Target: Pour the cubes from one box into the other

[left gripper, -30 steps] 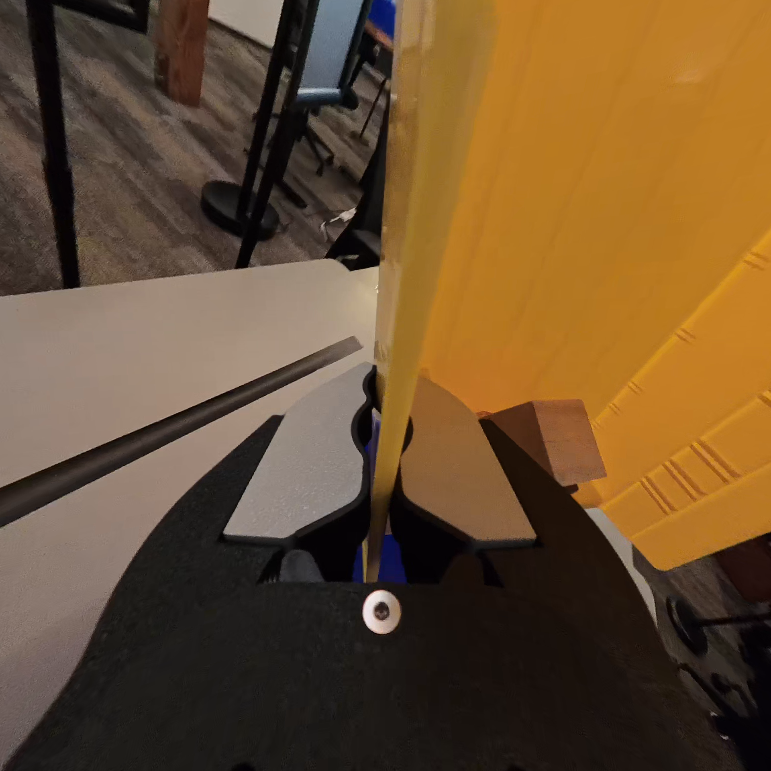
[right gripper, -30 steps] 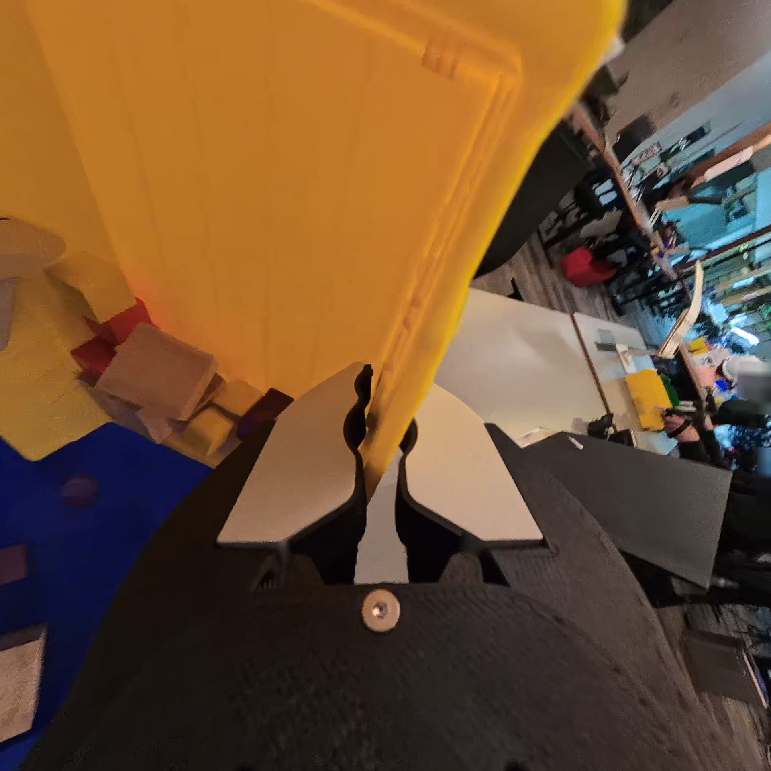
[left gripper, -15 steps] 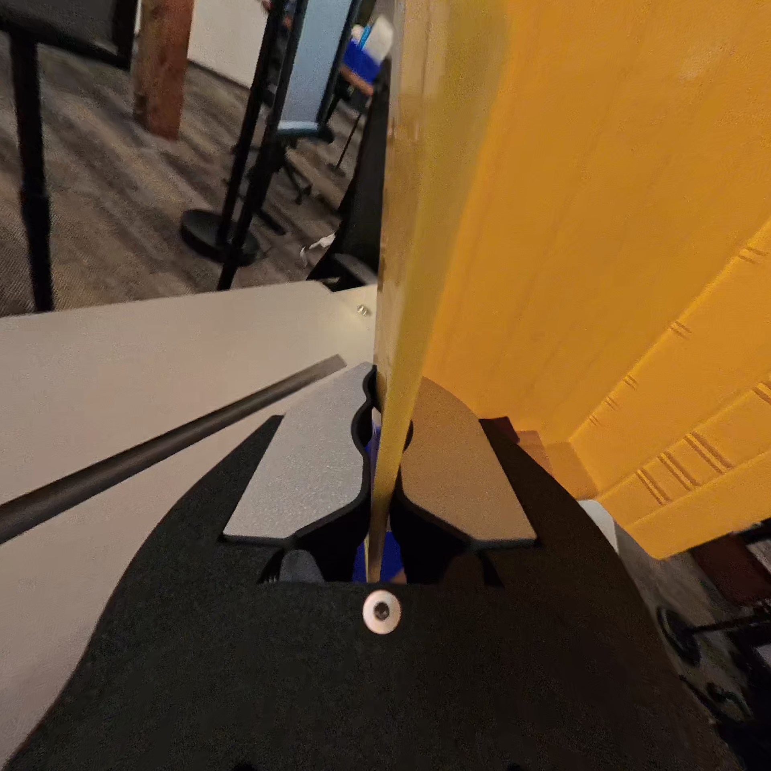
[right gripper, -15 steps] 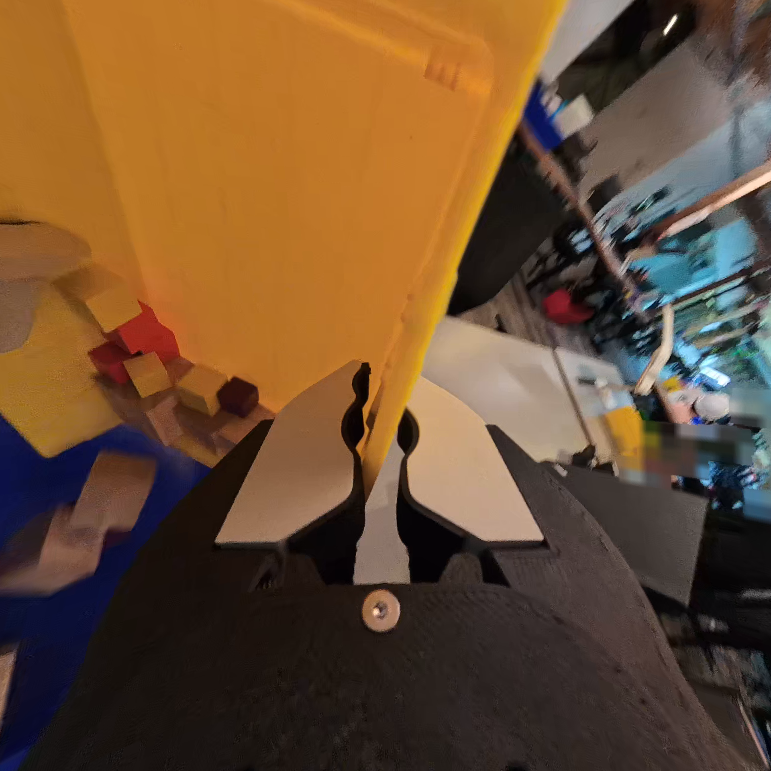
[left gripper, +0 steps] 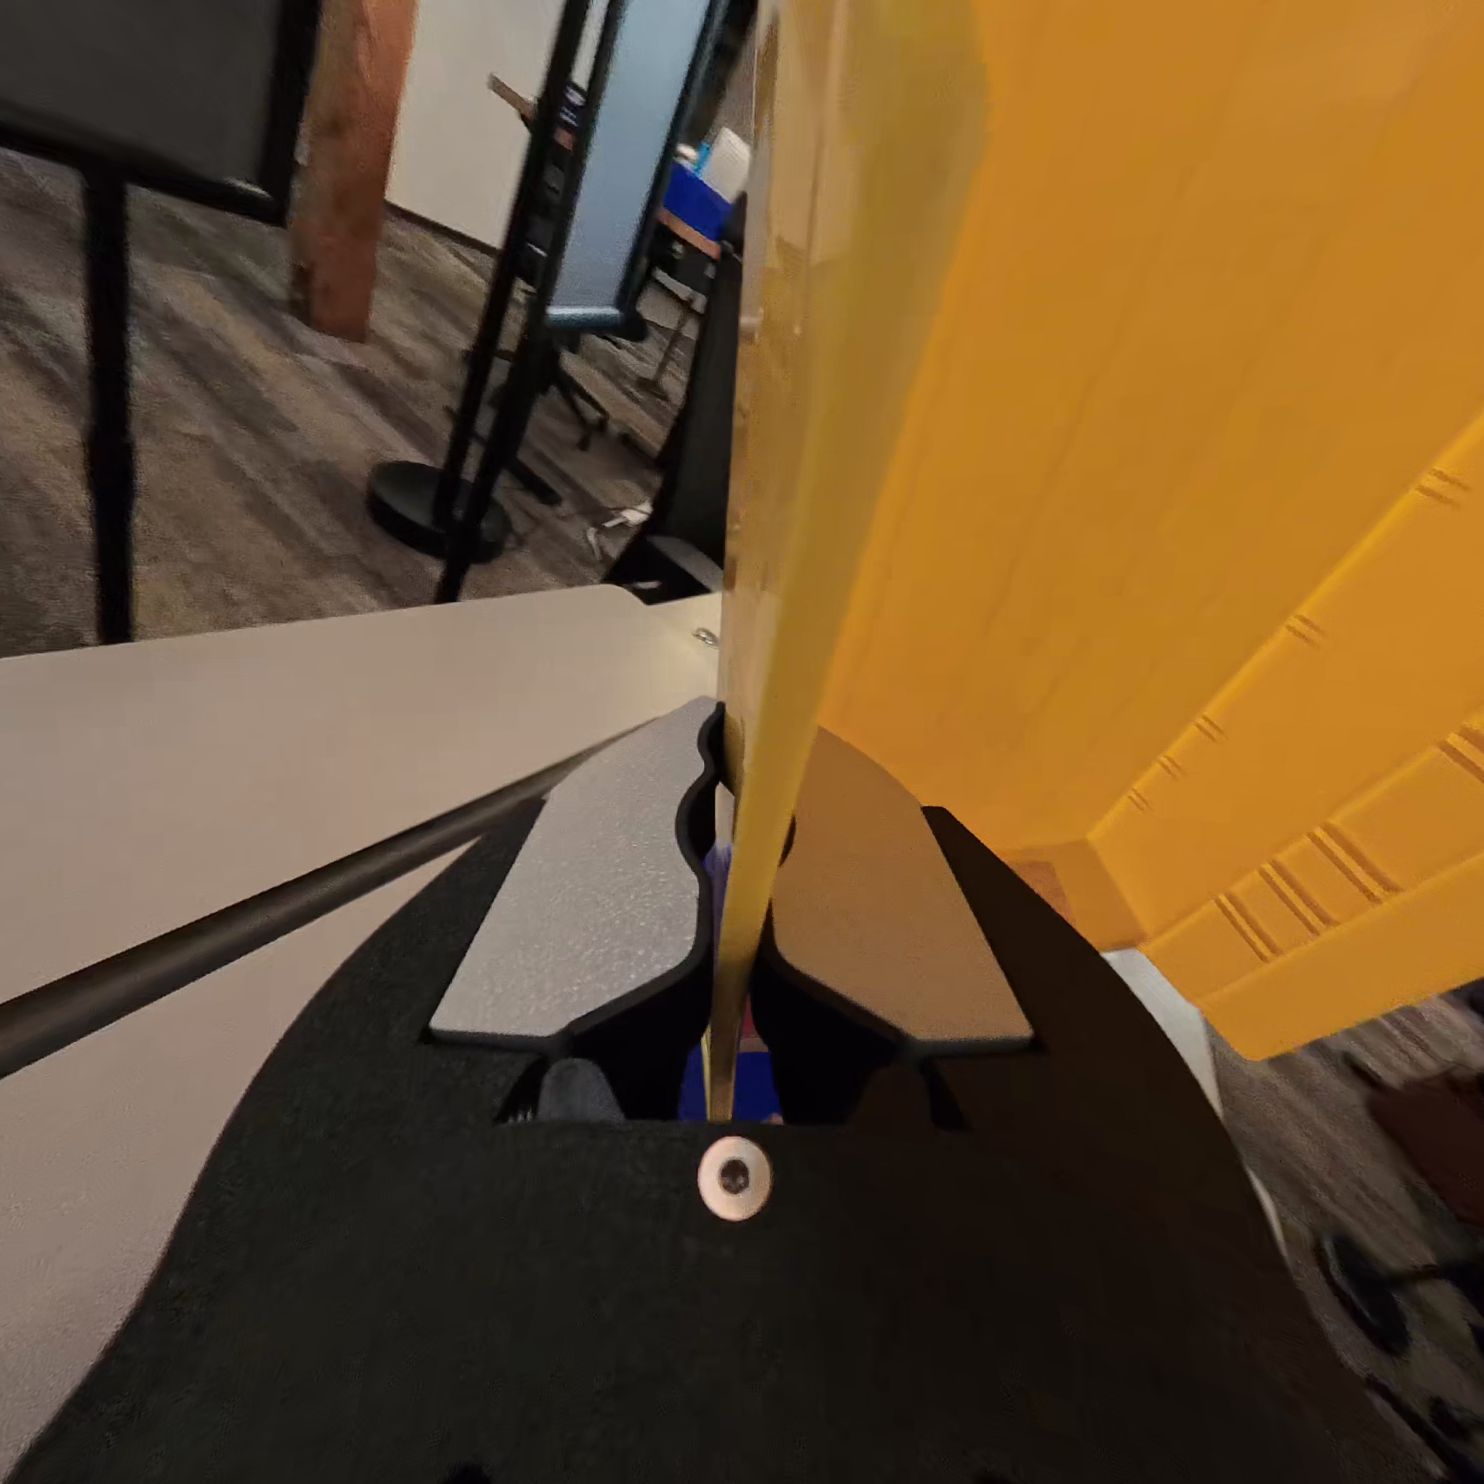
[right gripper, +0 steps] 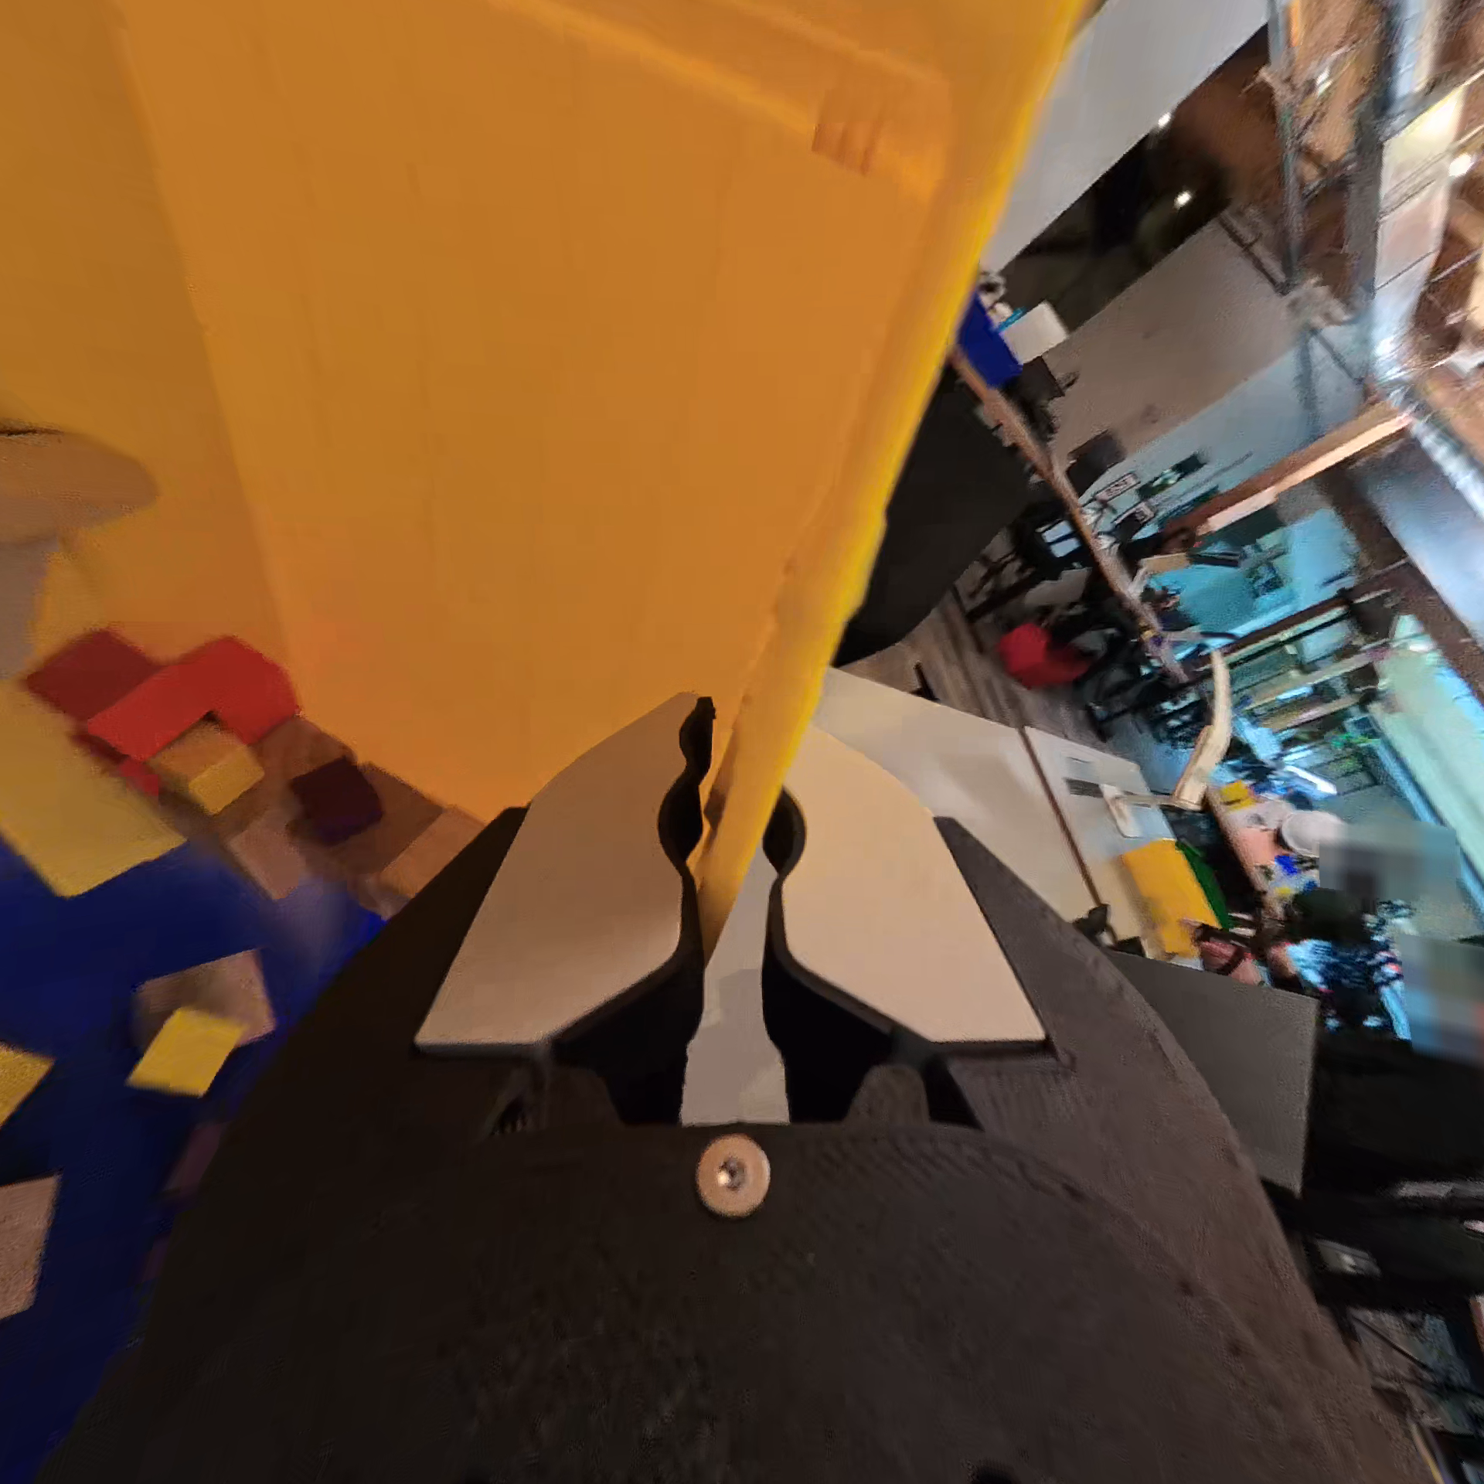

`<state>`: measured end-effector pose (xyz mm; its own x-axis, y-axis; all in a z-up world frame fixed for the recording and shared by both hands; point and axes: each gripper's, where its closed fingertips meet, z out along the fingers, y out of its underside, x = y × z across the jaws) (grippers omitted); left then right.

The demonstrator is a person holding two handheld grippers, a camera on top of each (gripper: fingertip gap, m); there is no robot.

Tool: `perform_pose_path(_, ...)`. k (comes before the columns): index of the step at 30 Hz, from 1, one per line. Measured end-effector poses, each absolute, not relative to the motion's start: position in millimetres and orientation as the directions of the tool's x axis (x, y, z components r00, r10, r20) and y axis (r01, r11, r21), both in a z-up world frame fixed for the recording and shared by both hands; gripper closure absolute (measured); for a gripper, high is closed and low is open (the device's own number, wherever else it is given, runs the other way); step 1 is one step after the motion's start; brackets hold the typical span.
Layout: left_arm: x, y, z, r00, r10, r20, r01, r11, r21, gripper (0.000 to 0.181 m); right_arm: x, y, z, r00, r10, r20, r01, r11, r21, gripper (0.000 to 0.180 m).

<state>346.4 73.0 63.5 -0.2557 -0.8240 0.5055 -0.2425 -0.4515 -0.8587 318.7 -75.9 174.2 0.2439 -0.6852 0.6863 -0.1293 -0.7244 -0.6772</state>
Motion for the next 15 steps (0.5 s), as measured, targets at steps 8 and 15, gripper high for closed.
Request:
perform_pose_path(8, 347.0, 72.4, 66.7, -0.218, -0.842, 0.493, -0.238, -0.444, -0.864, 0.178, 324.3, -81.1, 175.4, 0.229, -0.694, 0.682, -0.152, -0.718, -0.679, 0.17)
perform_pose_path(15, 346.7, 73.3, 59.3, -0.201, -0.848, 0.491, -0.277, -0.432, -0.859, 0.178, 327.8, -81.3, 167.2, 0.259, -0.697, 0.669, -0.187, -0.715, -0.673, 0.17)
